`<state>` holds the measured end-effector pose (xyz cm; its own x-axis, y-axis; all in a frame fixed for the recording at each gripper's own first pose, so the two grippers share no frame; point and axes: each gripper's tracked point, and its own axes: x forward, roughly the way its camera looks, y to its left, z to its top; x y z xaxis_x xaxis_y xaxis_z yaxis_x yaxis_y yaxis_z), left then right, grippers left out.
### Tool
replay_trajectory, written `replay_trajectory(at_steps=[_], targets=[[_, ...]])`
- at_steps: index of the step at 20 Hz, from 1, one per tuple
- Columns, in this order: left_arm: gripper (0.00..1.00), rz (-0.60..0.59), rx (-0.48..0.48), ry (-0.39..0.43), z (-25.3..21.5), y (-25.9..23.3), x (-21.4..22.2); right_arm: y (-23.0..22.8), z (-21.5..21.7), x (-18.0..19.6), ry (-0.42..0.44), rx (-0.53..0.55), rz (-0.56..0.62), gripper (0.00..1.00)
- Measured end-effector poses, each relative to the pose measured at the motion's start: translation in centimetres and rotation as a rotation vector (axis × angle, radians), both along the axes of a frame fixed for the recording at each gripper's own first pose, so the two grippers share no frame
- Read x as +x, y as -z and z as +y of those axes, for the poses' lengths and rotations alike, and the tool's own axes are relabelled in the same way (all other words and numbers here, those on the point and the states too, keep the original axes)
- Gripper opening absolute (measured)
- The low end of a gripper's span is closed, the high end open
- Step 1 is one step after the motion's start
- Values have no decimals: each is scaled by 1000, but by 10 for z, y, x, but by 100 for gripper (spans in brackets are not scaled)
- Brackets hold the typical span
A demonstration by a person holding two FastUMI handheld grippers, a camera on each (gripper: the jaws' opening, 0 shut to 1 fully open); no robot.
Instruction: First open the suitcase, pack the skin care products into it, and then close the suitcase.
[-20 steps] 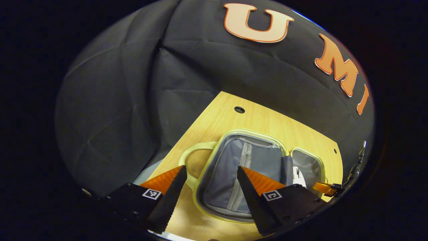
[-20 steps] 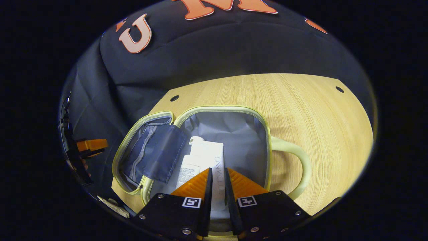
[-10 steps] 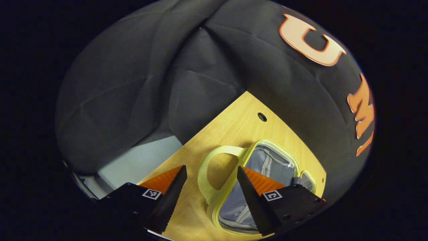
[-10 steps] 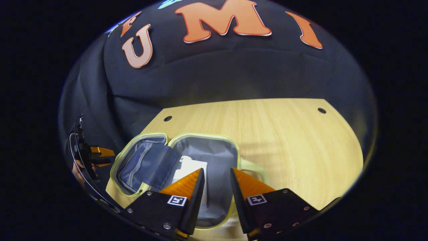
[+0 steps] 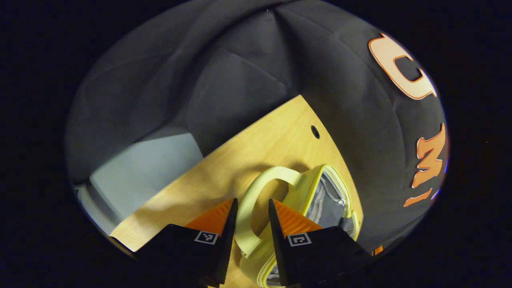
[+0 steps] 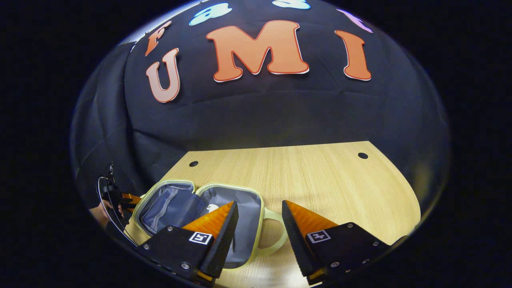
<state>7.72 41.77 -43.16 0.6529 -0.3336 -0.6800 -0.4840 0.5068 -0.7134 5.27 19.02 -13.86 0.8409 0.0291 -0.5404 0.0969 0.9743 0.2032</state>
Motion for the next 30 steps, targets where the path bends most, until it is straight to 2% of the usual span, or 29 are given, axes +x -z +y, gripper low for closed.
replay_trajectory(at_steps=[2,3,6,10,13,17,23,30], targets=[[41,15,-55,-52,5,10,0,-4,-3,-7,2,-10,0,72],[18,4,-94,-48,3,3,-5,-4,-5,-9,6,-17,-1,73],[18,-106,-62,-31,6,-23,4,-6,-7,-13,4,-32,-8,73],[15,-303,-19,21,6,-108,21,-16,-10,-12,1,-56,-29,74],[12,-449,2,93,-16,-179,26,-19,-4,-6,-15,-53,-46,76],[13,-574,-10,147,-50,-250,30,-25,2,0,-33,-51,-69,77],[17,-680,12,232,-101,-315,23,-35,-8,3,-30,-67,-107,78],[17,-746,63,349,-178,-362,19,-47,-28,1,-21,-85,-150,81]])
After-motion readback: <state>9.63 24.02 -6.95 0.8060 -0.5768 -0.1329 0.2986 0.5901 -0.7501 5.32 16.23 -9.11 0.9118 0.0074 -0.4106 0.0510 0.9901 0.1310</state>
